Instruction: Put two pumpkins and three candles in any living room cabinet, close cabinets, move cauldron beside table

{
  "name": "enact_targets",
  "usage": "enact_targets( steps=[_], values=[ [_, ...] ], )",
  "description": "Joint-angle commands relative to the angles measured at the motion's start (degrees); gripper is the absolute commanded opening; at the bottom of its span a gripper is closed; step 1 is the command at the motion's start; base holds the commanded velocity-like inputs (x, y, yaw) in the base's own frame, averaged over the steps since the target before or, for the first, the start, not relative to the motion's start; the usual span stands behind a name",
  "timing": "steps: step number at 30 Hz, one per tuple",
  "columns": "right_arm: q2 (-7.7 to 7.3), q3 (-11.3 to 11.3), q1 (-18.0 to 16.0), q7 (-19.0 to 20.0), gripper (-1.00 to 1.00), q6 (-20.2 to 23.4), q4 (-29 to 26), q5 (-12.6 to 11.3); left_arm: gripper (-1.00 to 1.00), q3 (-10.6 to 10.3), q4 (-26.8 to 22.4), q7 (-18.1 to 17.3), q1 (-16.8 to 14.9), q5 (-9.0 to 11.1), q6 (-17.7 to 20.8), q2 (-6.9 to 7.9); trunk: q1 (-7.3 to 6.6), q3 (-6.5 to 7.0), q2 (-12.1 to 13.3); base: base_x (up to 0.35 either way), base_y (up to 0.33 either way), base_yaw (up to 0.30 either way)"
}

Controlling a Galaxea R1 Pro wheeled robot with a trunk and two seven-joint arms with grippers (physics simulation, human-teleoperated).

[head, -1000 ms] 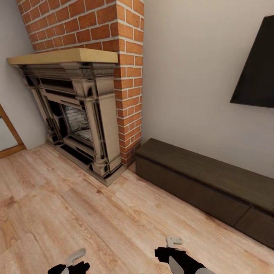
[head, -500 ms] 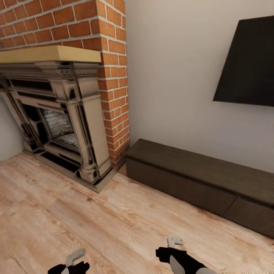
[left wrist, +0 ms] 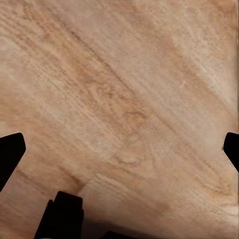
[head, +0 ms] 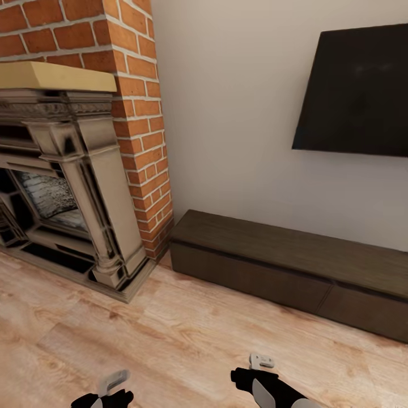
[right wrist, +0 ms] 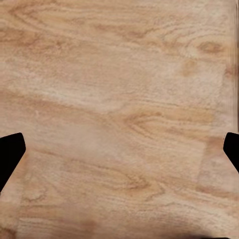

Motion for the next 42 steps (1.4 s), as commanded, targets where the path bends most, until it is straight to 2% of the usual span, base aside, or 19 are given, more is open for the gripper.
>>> enact_targets(
  steps=[1, 25, 31, 42],
  values=[
    [-0.03, 0.48, -0.01, -0.37, 1.00, 0.30, -0.11, -0.41, 1.00, 0.33, -0.14, -0.02, 0.02, 0.18, 0.40, -0.01, 0.01, -0.05, -0.02, 0.083, 0.041, -0.268],
    [0.26, 0.50, 0.01, -0.26, 1.00, 0.23, -0.12, -0.42, 1.00, 0.33, -0.14, -0.02, 0.02, 0.19, 0.40, -0.01, 0.01, -0.05, -0.02, 0.005, 0.003, -0.262],
    [0.19, 0.51, 0.01, -0.26, 1.00, 0.25, -0.17, -0.42, 1.00, 0.33, -0.14, -0.02, 0.02, 0.19, 0.40, 0.00, 0.01, -0.05, -0.02, 0.000, 0.169, -0.259],
    [0.27, 0.64, 0.01, -0.26, 1.00, -0.50, -0.39, -0.28, 1.00, 0.33, -0.14, -0.02, 0.02, 0.18, 0.40, 0.00, 0.01, -0.05, -0.02, 0.017, 0.148, -0.057]
  ],
)
